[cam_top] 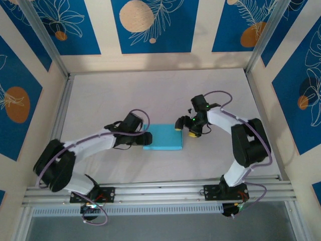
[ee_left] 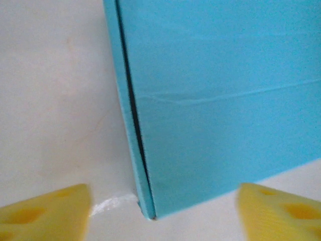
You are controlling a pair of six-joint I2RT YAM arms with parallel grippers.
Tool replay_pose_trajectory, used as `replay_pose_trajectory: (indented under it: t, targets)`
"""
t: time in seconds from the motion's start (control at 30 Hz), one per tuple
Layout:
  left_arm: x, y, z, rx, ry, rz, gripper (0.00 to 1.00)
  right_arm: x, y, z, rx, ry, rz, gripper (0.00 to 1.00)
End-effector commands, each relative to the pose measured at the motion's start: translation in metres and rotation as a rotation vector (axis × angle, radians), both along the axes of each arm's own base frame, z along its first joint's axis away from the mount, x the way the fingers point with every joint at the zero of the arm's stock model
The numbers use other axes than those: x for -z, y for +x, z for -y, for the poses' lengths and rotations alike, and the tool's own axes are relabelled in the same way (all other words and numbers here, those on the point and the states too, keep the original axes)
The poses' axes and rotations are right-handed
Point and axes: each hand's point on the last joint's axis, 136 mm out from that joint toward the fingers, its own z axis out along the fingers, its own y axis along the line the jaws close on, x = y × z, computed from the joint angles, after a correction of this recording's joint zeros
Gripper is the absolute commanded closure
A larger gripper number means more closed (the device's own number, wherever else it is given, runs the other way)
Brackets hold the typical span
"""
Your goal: Fold the paper box
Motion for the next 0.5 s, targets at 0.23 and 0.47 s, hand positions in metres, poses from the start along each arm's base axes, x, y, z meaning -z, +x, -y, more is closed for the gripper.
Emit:
replay_pose_trajectory:
  t: [0.23, 0.47]
  targets:
    - [-0.147, 0.053, -0.107, -0.241, 0.374, 0.668, 0.00, -0.185, 0.013, 0.039, -0.028, -0.242, 0.922, 0.01]
    - [-0.134, 0.096, -0.138, -0.159, 0.624, 1.058, 0.00, -0.170, 0.032, 0.065, -0.046, -0.325, 1.070, 0.01]
